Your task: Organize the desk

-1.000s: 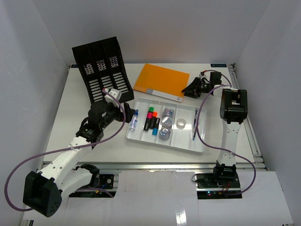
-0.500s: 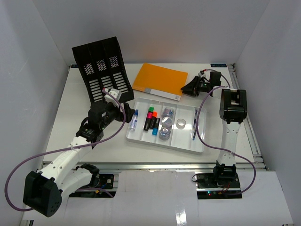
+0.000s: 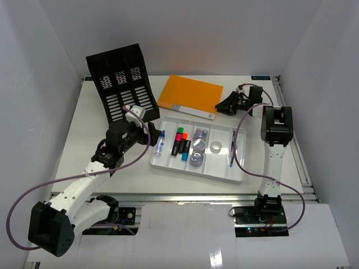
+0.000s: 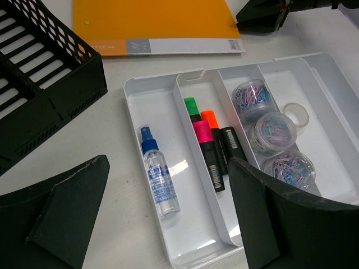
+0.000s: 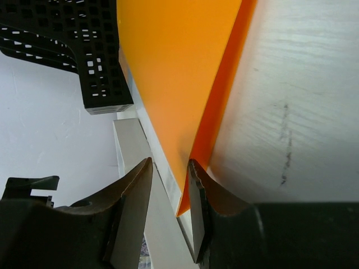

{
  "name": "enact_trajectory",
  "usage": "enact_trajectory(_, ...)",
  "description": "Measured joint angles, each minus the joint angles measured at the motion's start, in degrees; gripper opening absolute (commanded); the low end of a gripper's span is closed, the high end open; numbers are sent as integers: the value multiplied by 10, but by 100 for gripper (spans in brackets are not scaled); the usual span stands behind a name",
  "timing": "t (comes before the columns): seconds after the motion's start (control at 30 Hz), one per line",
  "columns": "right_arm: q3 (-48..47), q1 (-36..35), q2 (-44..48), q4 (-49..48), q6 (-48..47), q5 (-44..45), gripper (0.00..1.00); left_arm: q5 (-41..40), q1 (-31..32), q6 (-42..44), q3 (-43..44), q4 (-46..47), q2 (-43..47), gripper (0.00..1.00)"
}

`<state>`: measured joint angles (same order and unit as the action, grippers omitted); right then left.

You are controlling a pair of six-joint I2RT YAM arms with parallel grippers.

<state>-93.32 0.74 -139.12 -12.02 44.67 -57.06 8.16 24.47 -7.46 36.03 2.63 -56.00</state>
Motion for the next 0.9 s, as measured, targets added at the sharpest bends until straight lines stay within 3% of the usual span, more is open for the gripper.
enact_trajectory(0.9,-72,-32,-48,2,-13,30,33,3,-4,2,0,0,-9,98)
